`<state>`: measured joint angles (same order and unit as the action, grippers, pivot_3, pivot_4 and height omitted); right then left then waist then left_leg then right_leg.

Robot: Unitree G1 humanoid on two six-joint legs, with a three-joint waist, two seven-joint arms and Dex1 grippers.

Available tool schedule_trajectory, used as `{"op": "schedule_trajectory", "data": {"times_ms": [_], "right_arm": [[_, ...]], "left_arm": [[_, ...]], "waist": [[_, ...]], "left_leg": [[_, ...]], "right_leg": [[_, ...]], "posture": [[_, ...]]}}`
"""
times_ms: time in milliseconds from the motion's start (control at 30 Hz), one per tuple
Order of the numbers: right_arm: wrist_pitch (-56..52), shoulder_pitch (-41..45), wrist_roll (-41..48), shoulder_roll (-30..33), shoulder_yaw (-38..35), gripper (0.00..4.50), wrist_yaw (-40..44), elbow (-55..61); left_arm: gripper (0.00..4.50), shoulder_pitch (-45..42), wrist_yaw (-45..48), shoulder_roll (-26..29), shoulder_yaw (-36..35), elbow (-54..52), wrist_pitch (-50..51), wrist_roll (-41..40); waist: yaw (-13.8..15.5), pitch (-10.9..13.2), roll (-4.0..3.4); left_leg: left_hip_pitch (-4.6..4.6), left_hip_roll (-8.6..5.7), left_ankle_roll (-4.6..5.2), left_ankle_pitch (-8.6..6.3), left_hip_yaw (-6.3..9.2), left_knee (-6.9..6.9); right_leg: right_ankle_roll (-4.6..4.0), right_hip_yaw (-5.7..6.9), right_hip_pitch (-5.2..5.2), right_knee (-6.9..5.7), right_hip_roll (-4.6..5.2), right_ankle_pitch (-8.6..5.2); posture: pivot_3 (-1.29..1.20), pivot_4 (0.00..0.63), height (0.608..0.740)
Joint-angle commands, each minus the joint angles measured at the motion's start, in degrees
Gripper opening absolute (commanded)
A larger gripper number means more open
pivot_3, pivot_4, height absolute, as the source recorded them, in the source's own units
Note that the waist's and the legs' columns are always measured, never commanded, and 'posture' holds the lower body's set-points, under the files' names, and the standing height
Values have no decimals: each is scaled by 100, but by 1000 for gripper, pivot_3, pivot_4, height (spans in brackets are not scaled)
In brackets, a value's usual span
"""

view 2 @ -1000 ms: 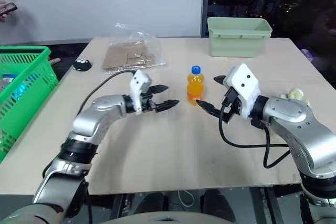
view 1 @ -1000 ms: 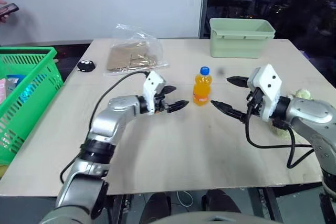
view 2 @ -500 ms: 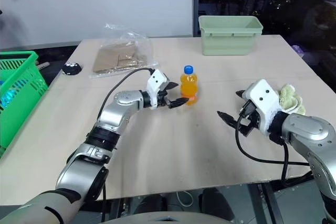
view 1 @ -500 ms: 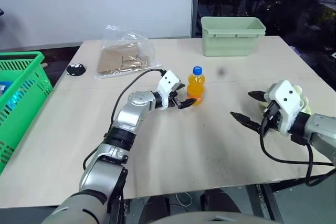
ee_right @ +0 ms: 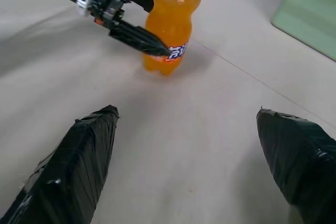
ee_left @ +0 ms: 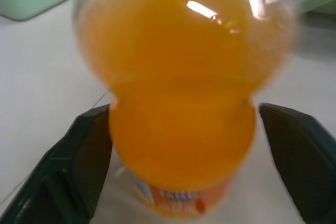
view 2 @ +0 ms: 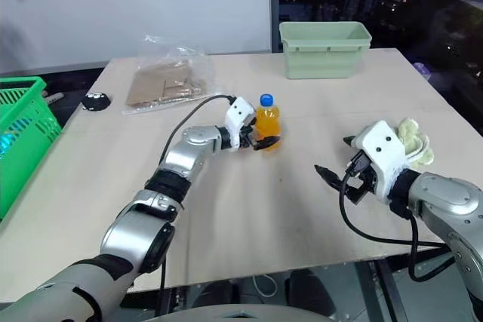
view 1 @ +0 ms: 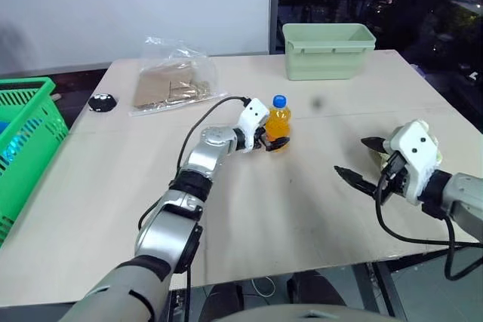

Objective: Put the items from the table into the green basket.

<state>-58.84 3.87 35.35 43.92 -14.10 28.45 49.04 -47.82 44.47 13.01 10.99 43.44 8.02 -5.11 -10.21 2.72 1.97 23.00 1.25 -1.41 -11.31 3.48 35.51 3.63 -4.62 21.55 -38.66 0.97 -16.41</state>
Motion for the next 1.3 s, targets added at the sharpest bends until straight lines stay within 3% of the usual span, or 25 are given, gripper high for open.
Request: {"op": "schedule_trajectory", "data": {"times_ms": [33, 233, 400, 567, 667, 833, 967, 1100, 1233, 1267, 1300], "right_arm": [[-32, 75, 105, 48, -213, 4500, -111, 234], [216, 368, 133, -72, 199, 4500, -135, 188], [696, 1296, 127, -573, 964, 4500, 36, -406], [1466, 2633, -420, -1392, 2241, 4500, 493, -1724], [1989, 3278, -672, -1931, 2647, 4500, 780, -2508], [2679, 4208, -891, -2916, 2998, 4500, 1161, -3617], [2895, 4317, -946, -3172, 3109, 4500, 1447, -3797], [2943, 4212, -752, -3264, 3089, 4500, 1791, -3661], [2896, 4123, -776, -3261, 3070, 4500, 1827, -3559], [2885, 4114, -822, -3264, 3073, 4500, 1791, -3561], [2881, 4109, -857, -3265, 3077, 4500, 1767, -3564]], "left_arm": [[2944, -174, -14, -82, -104, 183, -329, 81], [2936, 37, 24, 333, -708, -710, -85, -307], [2936, 305, -491, 1027, -1625, -1949, 694, -726], [2936, 226, -1695, 1912, -2673, -2439, 971, -638], [2936, 177, -2170, 2484, -3045, -2457, 885, -499], [2936, 180, -2801, 3820, -3429, -1744, 282, 81], [2936, 100, -2879, 4513, -3325, -828, -270, 328], [2936, -81, -2825, 4936, -3079, 395, -758, 576], [2936, -74, -2659, 5042, -3014, 1505, -1010, 593], [3736, 4, -2595, 5048, -3023, 1742, -1063, 571], [3939, 44, -2556, 5055, -3024, 1903, -1111, 558]], "waist": [[-46, -1, -1], [-220, 4, -4], [-400, 14, -4], [-308, 16, -7], [-50, 18, -5], [515, 23, 2], [1011, 21, 5], [1397, 27, -4], [1571, 13, 26], [1572, 10, 30], [1568, 7, 31]], "left_leg": [[0, 0, 0, 0, 0, -1], [3, 0, 0, 0, 4, -1], [1, 6, 0, 0, 8, -8], [-12, 9, 1, 1, 24, -18], [-11, 7, 1, 1, 37, -24], [10, 2, -2, 2, 72, -36], [23, -2, -8, 0, 87, -44], [48, -8, -41, 3, 101, -21], [55, 2, -97, 40, 131, -10], [53, 3, -100, 43, 131, -10], [52, 4, -104, 45, 131, -11]], "right_leg": [[0, 0, 0, 1, 0, 0], [1, 1, 1, 0, 1, 1], [2, 0, 13, -15, -4, 1], [0, 4, 11, -22, -12, 2], [-19, 15, 12, -24, -10, 13], [-26, 52, 25, -18, -5, 16], [-33, 92, 28, -8, 4, 12], [-34, 118, 29, -4, 7, 12], [-45, 166, 22, -9, 2, 18], [-47, 166, 21, -13, 2, 19], [-47, 169, 22, -16, 2, 19]], "posture": [[-269, 0, 740], [-232, 0, 740], [-126, 0, 740], [9, 0, 740], [93, 0, 740], [178, 0, 740], [180, 0, 740], [166, 0, 740], [147, 0, 740], [140, 0, 740], [140, 0, 740]]}}
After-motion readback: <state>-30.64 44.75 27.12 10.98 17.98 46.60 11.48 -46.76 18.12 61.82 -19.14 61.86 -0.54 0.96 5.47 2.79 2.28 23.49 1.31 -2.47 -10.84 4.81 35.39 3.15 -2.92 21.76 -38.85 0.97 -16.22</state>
